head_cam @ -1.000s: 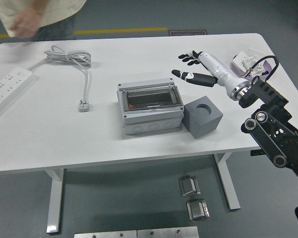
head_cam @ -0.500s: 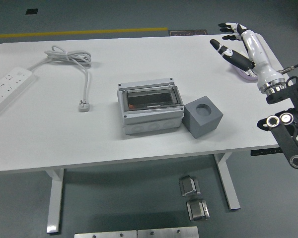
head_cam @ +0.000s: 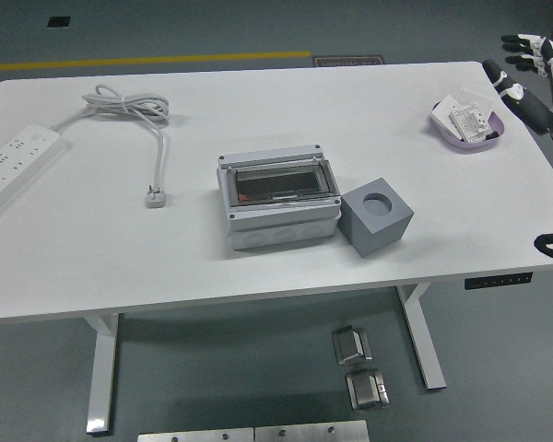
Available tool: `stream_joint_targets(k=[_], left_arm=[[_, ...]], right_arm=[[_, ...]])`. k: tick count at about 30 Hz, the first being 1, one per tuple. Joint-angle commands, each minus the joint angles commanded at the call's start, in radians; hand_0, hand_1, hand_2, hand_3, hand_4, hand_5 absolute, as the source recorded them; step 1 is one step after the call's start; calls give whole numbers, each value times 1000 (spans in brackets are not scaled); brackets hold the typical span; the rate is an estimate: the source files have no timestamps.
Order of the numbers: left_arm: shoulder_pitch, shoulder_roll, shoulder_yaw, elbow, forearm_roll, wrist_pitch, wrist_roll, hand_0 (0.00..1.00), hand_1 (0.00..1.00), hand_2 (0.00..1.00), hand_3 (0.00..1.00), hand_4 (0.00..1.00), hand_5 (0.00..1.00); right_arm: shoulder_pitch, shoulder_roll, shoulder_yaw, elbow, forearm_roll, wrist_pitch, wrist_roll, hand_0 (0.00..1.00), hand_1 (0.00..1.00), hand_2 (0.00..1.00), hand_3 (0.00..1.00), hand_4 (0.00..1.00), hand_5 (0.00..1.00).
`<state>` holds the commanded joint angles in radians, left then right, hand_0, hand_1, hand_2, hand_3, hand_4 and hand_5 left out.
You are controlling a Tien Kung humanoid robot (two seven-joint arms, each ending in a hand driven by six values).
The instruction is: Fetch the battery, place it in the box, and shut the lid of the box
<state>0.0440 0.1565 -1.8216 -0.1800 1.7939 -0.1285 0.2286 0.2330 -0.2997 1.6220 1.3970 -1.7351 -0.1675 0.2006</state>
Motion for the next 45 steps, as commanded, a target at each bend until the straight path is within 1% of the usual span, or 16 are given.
stream_joint_targets(k=[5, 6, 12, 13, 17, 18, 23, 24, 26, 29, 30, 35, 36, 41, 42, 45], left_arm=[[9, 18, 33, 0, -6, 29, -9, 624, 666, 584, 688, 687, 182], [9, 19, 31, 0, 1, 32, -6, 625, 661, 512, 674, 687, 184], [12, 20, 3, 0, 65, 38, 42, 625, 661, 512, 674, 687, 184], [12, 20, -3, 0, 78, 38, 51, 642, 682, 593, 661, 687, 178], [10, 18, -21, 0, 129, 43, 80, 642, 682, 593, 661, 687, 178], [9, 19, -25, 0, 140, 45, 85, 683, 727, 670, 577, 694, 120], [5, 24, -42, 0, 177, 44, 98, 683, 727, 670, 577, 694, 120], [5, 25, -46, 0, 187, 36, 105, 689, 730, 655, 518, 749, 2], [5, 24, -52, 0, 196, 24, 116, 689, 730, 655, 518, 749, 2], [10, 18, -58, 0, 193, 18, 119, 689, 730, 655, 518, 749, 2], [12, 16, -60, 0, 190, 18, 119, 684, 726, 636, 471, 750, 2], [19, 9, -75, 0, 167, 39, 105, 684, 726, 636, 471, 750, 2], [19, 8, -78, 0, 165, 41, 103, 684, 717, 616, 444, 767, 2], [18, 7, -92, 0, 156, 53, 97, 684, 717, 616, 444, 767, 2], [18, 7, -95, 0, 153, 56, 96, 683, 715, 631, 495, 799, 2], [18, 8, -100, 0, 146, 62, 92, 683, 715, 631, 495, 799, 2]], right_arm=[[-32, 8, 24, 13, 3, -3, 1, 706, 654, 710, 703, 936, 785], [-38, 11, 26, 15, 4, -2, 1, 705, 652, 708, 702, 939, 782], [-57, 33, 26, 19, 35, -3, 2, 705, 652, 708, 702, 939, 782], [-58, 36, 24, 17, 44, -3, 3, 703, 653, 708, 700, 923, 747], [-66, 46, 17, 13, 98, -4, 12, 703, 653, 708, 700, 923, 747], [-69, 48, 16, 11, 113, -3, 13, 704, 654, 711, 700, 919, 743], [-80, 53, -8, -11, 195, 4, 29, 704, 654, 711, 700, 919, 743], [-84, 55, -16, -18, 215, 11, 32, 704, 660, 712, 698, 916, 737], [-90, 61, -29, -28, 253, 21, 38, 704, 660, 712, 698, 916, 737], [-100, 72, -41, -34, 314, 35, 53, 704, 660, 712, 698, 916, 737], [-105, 75, -43, -33, 336, 39, 57, 703, 661, 713, 695, 916, 735], [-130, 83, -38, -20, 449, 63, 74, 703, 661, 713, 695, 916, 735], [-134, 85, -36, -17, 471, 68, 77, 721, 674, 731, 696, 916, 736], [-147, 97, -35, -3, 582, 99, 89, 721, 674, 731, 696, 916, 736], [-148, 100, -37, 0, 610, 107, 89, 729, 685, 741, 699, 922, 741], [-147, 102, -43, 6, 643, 121, 85, 729, 685, 741, 699, 922, 741]])
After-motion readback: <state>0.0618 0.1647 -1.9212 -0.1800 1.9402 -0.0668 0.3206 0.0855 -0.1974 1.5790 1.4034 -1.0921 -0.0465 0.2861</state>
